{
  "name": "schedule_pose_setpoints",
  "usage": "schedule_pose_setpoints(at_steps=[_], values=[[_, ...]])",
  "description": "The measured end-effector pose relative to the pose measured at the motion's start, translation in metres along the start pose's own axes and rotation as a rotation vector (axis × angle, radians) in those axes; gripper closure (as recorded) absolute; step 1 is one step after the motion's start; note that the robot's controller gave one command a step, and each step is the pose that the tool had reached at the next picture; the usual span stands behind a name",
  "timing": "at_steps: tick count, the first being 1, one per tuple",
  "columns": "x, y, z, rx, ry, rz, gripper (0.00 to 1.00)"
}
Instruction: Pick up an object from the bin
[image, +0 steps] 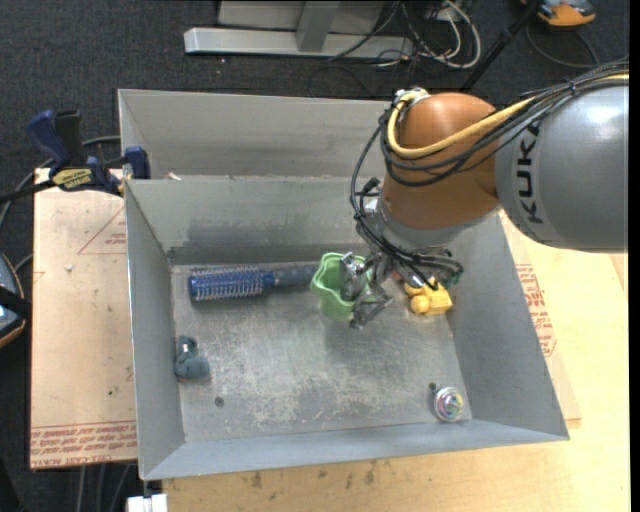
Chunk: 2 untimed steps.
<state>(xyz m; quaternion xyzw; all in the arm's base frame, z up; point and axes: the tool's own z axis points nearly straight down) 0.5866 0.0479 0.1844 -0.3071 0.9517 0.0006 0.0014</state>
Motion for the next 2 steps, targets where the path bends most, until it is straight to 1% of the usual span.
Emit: schedule_pose_setpoints(at_steps=[1, 2], values=[[-0.016, -0.042, 0.087, 0.006, -0.011, 0.062, 1.0], [-0.01, -0.049, -0.024, 0.006, -0.008, 0.068, 1.0]])
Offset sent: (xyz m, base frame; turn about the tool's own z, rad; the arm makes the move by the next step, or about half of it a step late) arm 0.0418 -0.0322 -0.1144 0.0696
